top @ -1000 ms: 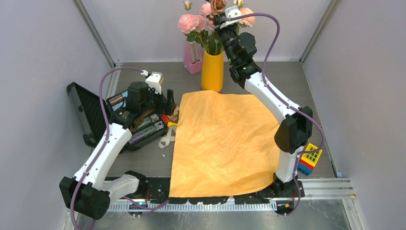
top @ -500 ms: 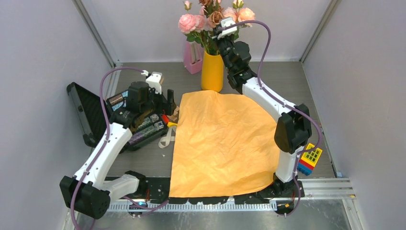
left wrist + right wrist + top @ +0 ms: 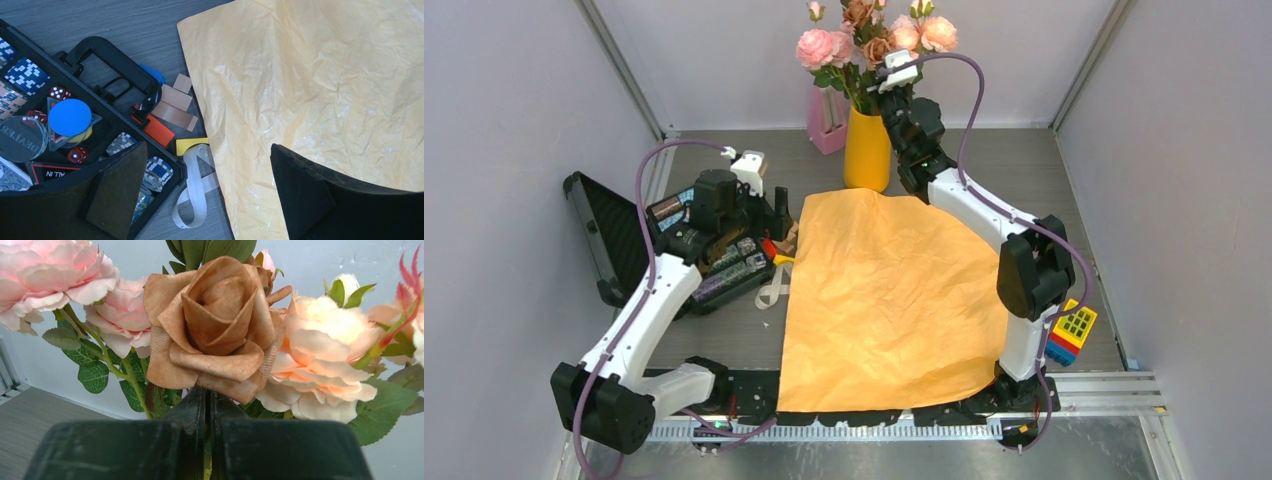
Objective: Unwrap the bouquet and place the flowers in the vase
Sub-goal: Insert the fake flower into the vase.
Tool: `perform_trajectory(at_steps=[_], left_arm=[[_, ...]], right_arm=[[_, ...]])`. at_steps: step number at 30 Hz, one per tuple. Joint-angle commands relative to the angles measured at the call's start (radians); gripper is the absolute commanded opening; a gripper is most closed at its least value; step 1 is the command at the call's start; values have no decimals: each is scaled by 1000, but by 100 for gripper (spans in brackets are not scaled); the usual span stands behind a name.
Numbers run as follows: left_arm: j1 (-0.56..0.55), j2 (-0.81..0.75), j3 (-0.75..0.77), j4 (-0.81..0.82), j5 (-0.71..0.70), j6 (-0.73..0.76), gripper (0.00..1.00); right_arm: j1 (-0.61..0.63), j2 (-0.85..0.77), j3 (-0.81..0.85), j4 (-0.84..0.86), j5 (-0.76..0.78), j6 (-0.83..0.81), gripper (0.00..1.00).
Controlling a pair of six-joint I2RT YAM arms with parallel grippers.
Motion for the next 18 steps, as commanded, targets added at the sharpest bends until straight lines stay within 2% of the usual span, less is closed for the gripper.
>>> perform_trajectory(at_steps=[1,18], left_arm=[[-4,0,2,42,9,2,96],[-4,2,3,39,2,5,96]], right_arm=[[-5,-1,-15,74,27,23,0],[-10,22,-91,79,53,59,0]])
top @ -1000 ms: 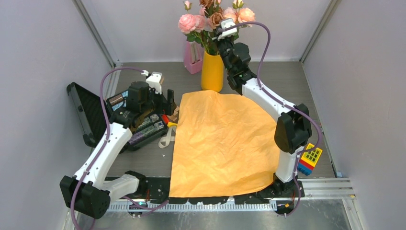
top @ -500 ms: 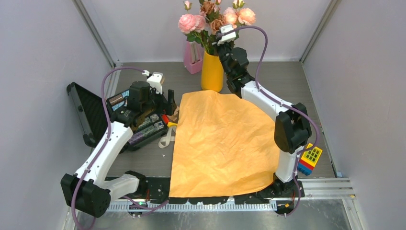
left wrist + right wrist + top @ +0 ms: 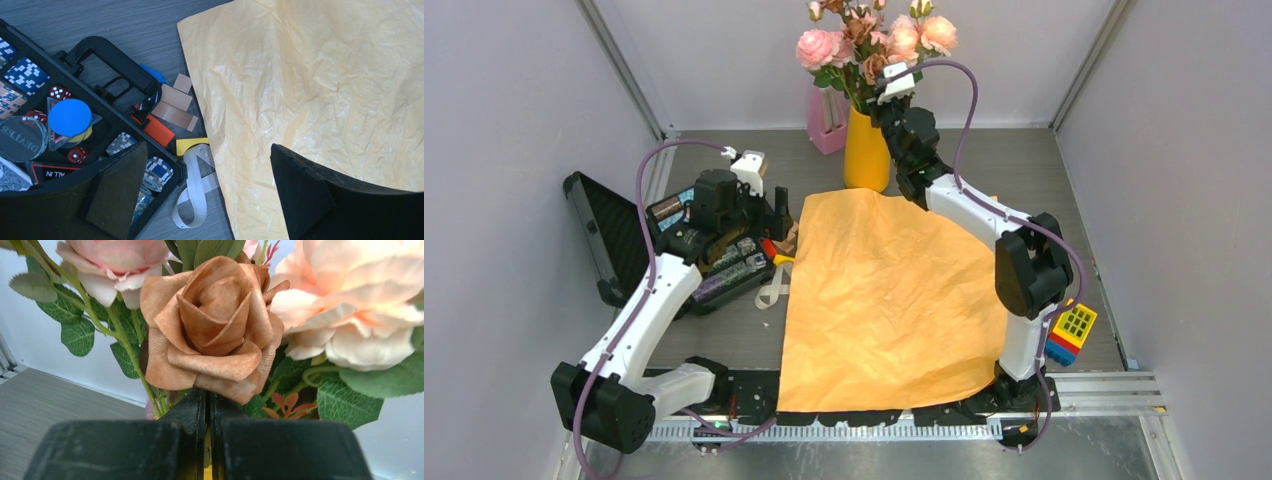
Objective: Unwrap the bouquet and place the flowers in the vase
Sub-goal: Insert the fake flower into the vase.
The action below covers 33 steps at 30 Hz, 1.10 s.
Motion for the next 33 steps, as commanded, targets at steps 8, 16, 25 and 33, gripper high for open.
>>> perform_trajectory(at_steps=[8,16,25,33], left_arm=[[-4,-3,4,37,-2,8,96],[-4,-3,4,37,-5,8,96],[-4,-2,5,36,-5,8,96],[-4,-6,4,36,-5,8,96]], right_arm=[[-6,18,-50,53,39,33,0],[-5,19,-72,49,61,37,3],[-5,5,-92,56,64,42,23],[-5,-15,-111,57,58,54,39]])
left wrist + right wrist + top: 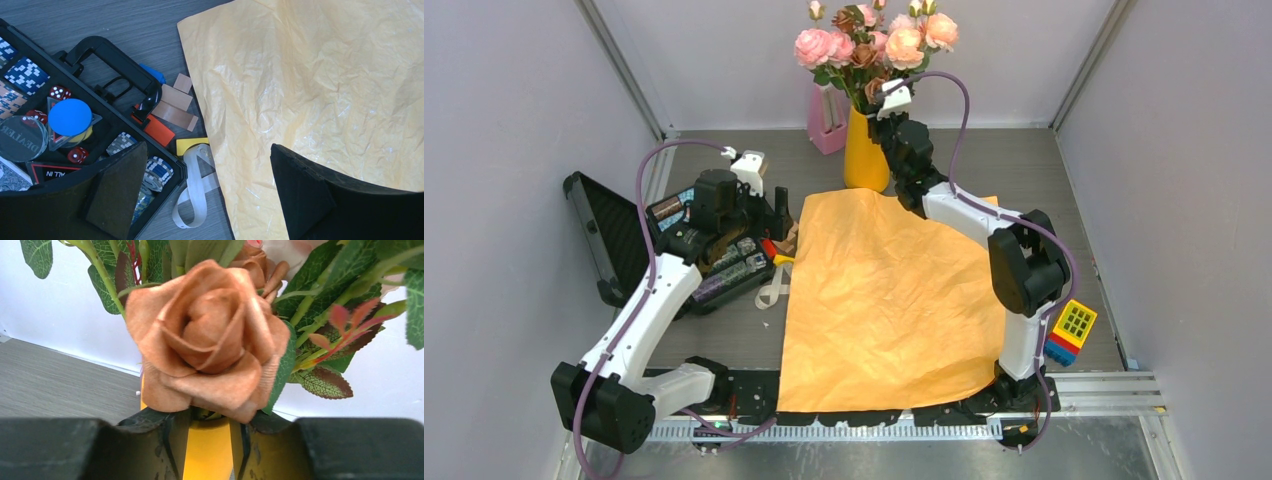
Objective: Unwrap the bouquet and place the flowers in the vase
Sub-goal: Insert the fake flower into the vase.
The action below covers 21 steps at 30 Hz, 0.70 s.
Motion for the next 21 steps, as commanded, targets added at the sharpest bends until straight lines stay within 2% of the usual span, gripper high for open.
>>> perform_trajectory(at_steps=[1,15,21], left_arm=[[-4,-6,5,36,-4,8,96],[-4,-9,5,36,-8,7,96],[-5,-10,4,36,-13,5,96]], right_arm=[[-5,-39,-12,41,13,24,41],[-5,-134,-87,31,-5,35,76],[-5,-185,-120,1,-12,42,84]])
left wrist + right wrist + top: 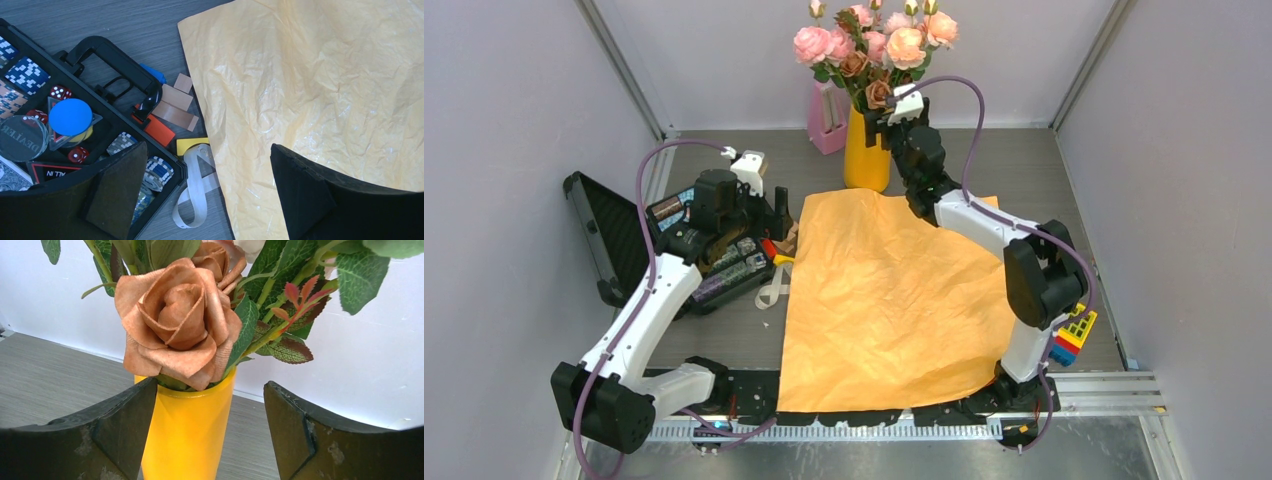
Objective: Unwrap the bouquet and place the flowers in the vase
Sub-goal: Insert the fake flower into the vase, then reset both arms
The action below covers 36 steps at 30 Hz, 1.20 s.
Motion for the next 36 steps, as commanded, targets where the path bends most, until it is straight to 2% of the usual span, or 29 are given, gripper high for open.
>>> perform_trajectory(at_steps=[1,5,9,16,21,25,31,36], left_arm=[[-4,-10,3,36,-12,5,96],[-4,-12,3,36,-26,12,96],[-3,-19,1,34,-70,19,97],[20,-35,-8,29,-221,-16,100],[75,-50,-17,37,-240,-53,100],[97,-82,-22,37,-307,-60,100],[97,-202,-48,91,-366,-35,100],[97,-309,-54,51,-378,-8,100]], right_arm=[[3,-91,-23,4,-9,23,84],[3,-143,-59,-35,-6,48,85],[3,-225,-90,-142,4,92,85],[-27,-379,-106,-525,55,168,88],[-177,-517,-108,-845,43,332,89],[-323,-627,-133,-1009,13,428,89],[-353,-820,-191,-1086,89,455,89],[-353,-1018,-326,-985,94,436,89]])
